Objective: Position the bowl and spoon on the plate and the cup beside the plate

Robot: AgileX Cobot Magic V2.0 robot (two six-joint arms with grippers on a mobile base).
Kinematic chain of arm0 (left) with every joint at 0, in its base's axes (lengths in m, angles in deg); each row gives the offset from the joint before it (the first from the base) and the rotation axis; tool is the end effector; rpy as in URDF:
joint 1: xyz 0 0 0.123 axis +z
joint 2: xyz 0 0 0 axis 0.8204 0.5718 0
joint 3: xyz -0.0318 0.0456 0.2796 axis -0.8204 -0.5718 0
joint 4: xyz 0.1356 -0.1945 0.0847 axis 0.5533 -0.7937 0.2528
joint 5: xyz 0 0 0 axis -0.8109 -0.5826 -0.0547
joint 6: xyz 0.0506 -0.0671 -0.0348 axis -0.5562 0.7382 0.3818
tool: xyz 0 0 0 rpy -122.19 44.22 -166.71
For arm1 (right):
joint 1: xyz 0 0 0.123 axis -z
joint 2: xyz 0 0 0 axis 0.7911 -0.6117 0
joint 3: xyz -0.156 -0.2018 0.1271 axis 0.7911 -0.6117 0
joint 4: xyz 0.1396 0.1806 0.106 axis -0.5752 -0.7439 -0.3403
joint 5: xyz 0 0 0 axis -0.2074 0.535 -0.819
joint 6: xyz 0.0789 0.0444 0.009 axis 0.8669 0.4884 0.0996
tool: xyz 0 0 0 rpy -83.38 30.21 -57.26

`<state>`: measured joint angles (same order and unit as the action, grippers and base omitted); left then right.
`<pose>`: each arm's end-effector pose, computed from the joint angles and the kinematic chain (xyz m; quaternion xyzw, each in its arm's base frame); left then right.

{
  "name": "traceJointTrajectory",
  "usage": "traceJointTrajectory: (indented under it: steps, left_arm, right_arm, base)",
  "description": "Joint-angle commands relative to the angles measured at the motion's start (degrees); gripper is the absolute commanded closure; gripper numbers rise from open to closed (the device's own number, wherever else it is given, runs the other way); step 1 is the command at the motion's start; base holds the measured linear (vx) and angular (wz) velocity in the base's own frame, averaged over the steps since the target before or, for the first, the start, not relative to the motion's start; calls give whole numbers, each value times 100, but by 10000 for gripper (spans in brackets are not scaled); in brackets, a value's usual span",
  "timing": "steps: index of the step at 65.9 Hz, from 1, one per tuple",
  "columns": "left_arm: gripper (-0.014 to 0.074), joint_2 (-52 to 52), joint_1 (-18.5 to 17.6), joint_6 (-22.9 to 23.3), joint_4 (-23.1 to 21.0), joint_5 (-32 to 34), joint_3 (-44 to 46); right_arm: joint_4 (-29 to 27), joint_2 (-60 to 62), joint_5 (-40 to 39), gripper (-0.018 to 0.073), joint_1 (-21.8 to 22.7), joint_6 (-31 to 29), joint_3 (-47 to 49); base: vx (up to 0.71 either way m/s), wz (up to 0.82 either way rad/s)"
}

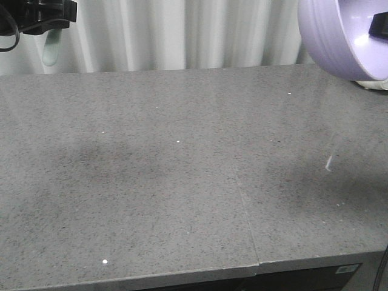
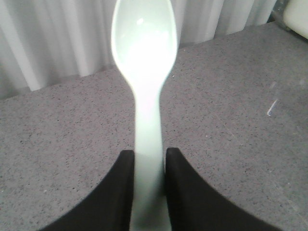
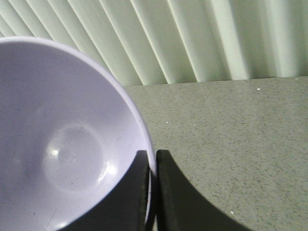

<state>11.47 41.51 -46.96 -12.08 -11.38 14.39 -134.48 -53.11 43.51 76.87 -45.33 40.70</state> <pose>0.3001 -0.0834 0.4586 0.1062 0.8612 -0.1224 0.4817 0.2418 -0.0203 0.4384 -0.1033 0.7720 0.3619 0.5122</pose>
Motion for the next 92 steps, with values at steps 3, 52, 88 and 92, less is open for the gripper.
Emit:
traceJointTrajectory:
  steps: [3, 52, 88, 92]
  left_arm:
    - [604, -200, -19, 19, -95, 364, 170]
    - [603, -200, -19, 19, -95, 364, 170]
    - [603, -200, -19, 19, -95, 364, 170]
    - [603, -200, -19, 19, -95, 364, 170]
  right_arm:
    - [-432, 139, -36, 564, 29, -43, 166]
    - [-432, 139, -36, 564, 29, -43, 166]
    - [-432, 139, -36, 564, 29, -43, 166]
    - [-432, 139, -36, 564, 29, -43, 166]
  base:
    - [0, -22]
    - [0, -23]
    - [0, -23]
    - [0, -29]
